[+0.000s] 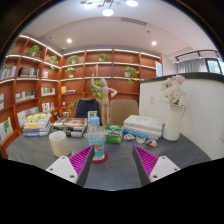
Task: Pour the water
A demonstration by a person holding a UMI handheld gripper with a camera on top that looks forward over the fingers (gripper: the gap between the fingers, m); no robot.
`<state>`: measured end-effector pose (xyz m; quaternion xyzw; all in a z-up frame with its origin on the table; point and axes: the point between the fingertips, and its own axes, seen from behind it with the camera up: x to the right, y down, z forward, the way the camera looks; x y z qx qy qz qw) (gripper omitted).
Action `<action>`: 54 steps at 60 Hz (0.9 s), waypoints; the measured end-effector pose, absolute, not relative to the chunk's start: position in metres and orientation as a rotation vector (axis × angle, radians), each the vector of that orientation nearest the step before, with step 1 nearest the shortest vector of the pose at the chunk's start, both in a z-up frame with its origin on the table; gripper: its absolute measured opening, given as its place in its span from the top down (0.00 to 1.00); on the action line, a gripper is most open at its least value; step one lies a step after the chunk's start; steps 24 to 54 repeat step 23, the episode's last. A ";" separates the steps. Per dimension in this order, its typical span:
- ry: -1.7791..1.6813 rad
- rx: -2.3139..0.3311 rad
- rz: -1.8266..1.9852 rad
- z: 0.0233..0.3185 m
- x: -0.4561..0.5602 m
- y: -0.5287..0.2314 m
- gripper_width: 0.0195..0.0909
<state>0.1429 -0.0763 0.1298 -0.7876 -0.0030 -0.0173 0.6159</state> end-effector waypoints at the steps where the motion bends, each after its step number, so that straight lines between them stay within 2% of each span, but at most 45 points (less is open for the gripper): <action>1: -0.008 -1.811 -0.035 0.131 0.142 -0.078 0.20; 23: -0.004 -1.761 -0.006 0.151 0.152 -0.106 0.18; 54: -0.004 -1.761 -0.006 0.151 0.152 -0.106 0.18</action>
